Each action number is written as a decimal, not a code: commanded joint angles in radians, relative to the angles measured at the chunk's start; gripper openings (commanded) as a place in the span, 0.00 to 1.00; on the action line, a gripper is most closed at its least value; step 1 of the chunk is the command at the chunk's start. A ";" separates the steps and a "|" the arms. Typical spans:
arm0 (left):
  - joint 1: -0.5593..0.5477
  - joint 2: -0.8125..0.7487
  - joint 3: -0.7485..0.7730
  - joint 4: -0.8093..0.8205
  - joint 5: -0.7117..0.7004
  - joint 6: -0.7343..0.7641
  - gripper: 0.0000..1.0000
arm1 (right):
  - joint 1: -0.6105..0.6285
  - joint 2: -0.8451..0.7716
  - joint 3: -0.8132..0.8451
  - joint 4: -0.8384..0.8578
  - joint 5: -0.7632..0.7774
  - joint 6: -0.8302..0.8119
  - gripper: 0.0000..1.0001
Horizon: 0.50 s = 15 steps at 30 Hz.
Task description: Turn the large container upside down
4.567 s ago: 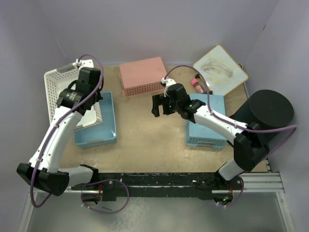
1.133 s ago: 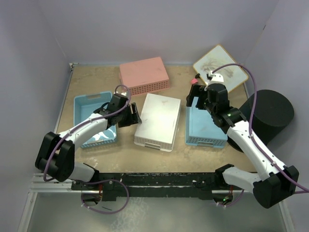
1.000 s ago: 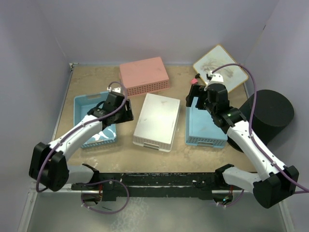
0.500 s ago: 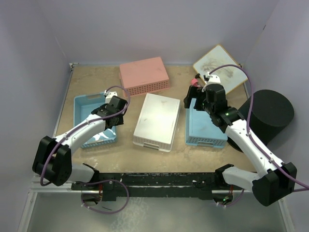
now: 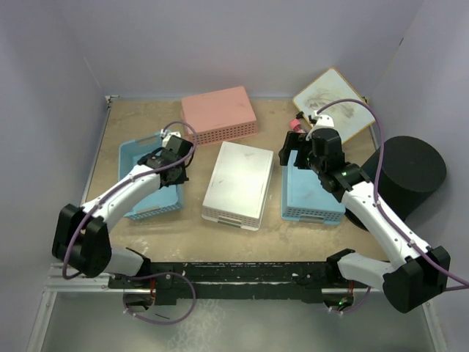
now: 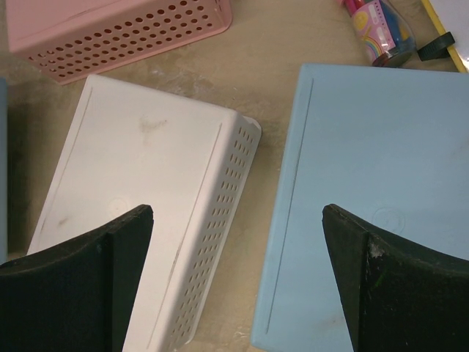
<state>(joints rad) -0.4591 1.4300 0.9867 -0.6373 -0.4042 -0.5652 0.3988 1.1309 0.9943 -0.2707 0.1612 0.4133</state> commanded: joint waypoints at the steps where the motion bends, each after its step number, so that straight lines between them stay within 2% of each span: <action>1: 0.020 -0.153 0.144 -0.023 0.064 0.001 0.00 | 0.000 -0.024 0.000 0.045 -0.015 0.010 1.00; 5: 0.076 -0.214 0.214 -0.030 0.207 0.006 0.00 | 0.000 -0.023 -0.005 0.049 -0.020 0.012 1.00; 8: 0.154 -0.238 0.212 0.015 0.389 -0.016 0.00 | 0.000 -0.028 -0.009 0.049 -0.017 0.012 1.00; 12: 0.262 -0.252 0.127 0.184 0.661 -0.093 0.00 | 0.000 -0.033 -0.008 0.045 -0.014 0.011 1.00; 15: 0.342 -0.263 0.055 0.354 0.861 -0.213 0.00 | 0.000 -0.036 -0.006 0.038 -0.005 0.002 1.00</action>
<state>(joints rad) -0.1963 1.1820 1.1137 -0.5331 0.1207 -0.6380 0.3988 1.1294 0.9890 -0.2634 0.1566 0.4168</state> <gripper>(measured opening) 0.022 0.997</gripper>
